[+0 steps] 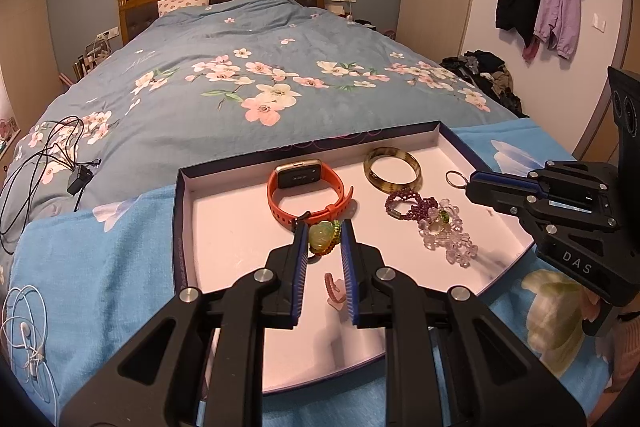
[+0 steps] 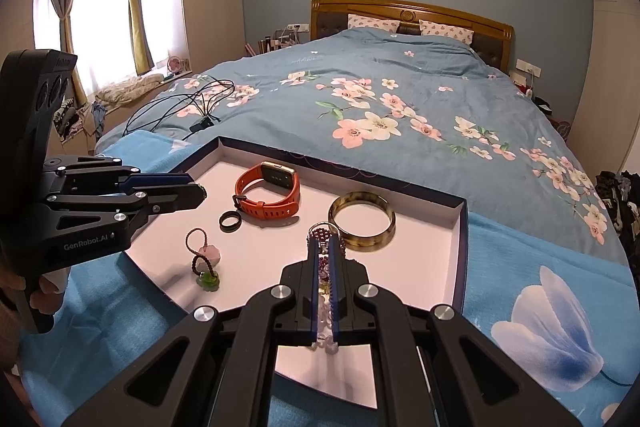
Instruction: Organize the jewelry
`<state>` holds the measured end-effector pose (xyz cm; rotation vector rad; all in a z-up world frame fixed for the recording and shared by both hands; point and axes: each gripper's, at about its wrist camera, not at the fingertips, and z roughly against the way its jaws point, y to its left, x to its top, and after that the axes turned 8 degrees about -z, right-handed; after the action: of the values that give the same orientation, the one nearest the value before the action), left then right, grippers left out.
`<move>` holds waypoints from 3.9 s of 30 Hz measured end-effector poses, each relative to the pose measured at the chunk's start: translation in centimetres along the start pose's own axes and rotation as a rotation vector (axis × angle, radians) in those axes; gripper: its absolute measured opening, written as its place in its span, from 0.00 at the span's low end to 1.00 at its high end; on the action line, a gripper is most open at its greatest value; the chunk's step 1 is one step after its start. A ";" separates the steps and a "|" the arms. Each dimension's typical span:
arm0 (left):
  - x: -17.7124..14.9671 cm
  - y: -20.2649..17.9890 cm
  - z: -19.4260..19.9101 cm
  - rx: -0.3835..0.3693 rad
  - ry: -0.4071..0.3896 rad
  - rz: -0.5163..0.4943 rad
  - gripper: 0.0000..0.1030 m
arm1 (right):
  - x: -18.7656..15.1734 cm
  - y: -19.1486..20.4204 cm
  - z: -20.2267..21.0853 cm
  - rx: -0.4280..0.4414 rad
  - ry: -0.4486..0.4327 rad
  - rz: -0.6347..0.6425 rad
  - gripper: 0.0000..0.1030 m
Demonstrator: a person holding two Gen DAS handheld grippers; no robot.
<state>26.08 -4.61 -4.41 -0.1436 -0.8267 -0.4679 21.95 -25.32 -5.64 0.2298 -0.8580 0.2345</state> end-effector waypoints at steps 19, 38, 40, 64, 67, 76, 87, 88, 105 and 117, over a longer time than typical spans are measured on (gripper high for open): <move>0.0 0.1 -1.5 0.010 0.031 0.003 0.16 | 0.0 -0.1 -1.3 -0.002 0.032 0.004 0.03; -0.1 0.4 -2.8 0.011 0.065 0.017 0.16 | 0.0 -0.6 -2.6 -0.010 0.072 -0.009 0.03; -0.1 0.4 -3.0 0.012 0.068 0.019 0.16 | 0.1 -0.6 -2.7 -0.010 0.075 -0.013 0.03; -0.3 0.6 -3.7 0.009 0.088 0.031 0.16 | 0.1 -0.8 -3.7 -0.015 0.101 -0.016 0.03; -0.5 0.6 -4.0 0.011 0.093 0.034 0.16 | 0.2 -0.8 -4.0 -0.018 0.108 -0.017 0.03; -0.8 0.8 -4.7 -0.002 0.116 0.049 0.18 | 0.1 -1.2 -4.4 -0.020 0.126 -0.043 0.05; -0.9 0.7 -1.0 0.002 0.047 0.052 0.62 | -0.3 -1.5 -1.8 -0.006 0.076 -0.089 0.33; -1.1 0.6 -0.3 0.008 0.034 0.051 0.66 | -0.4 -1.4 -1.4 -0.004 0.066 -0.091 0.37; -7.1 -2.1 13.5 0.206 -0.312 0.080 0.94 | -5.6 1.9 9.9 -0.125 -0.290 -0.111 0.93; -10.7 -5.1 17.6 0.256 -0.419 0.114 0.94 | -8.7 4.3 12.2 -0.151 -0.364 -0.070 0.93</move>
<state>5.66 -0.14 -0.75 -0.0506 -1.2744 -0.2216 6.42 -25.82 -4.14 0.1626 -1.2211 0.0606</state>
